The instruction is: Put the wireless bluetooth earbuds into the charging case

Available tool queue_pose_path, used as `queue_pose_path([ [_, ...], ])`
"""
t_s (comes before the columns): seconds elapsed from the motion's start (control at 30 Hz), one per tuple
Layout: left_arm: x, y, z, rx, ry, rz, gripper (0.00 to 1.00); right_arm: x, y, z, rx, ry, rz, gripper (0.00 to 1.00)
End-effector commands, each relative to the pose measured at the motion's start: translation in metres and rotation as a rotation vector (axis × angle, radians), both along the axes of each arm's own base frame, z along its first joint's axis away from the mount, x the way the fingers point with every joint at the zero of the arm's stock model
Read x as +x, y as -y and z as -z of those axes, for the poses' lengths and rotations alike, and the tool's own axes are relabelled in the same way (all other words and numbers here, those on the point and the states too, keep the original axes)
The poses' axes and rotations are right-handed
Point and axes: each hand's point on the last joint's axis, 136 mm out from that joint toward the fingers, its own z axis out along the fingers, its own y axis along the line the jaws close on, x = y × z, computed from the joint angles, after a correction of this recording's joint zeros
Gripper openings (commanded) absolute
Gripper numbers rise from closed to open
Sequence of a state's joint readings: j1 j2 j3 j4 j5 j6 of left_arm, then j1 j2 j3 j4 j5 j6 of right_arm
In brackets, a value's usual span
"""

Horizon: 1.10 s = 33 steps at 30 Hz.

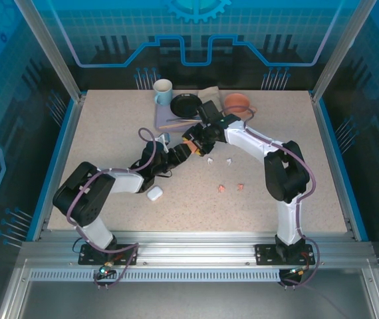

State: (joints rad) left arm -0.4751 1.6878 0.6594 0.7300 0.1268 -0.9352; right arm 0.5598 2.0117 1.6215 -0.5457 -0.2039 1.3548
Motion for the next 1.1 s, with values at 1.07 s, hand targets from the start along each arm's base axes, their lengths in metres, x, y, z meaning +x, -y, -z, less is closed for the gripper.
queue_pose_path([
  [1.07, 0.022, 0.017, -0.021, -0.031, 0.061, 0.011, 0.18, 0.0, -0.004, -0.015, 0.062, 0.008, 0.006, 0.53],
])
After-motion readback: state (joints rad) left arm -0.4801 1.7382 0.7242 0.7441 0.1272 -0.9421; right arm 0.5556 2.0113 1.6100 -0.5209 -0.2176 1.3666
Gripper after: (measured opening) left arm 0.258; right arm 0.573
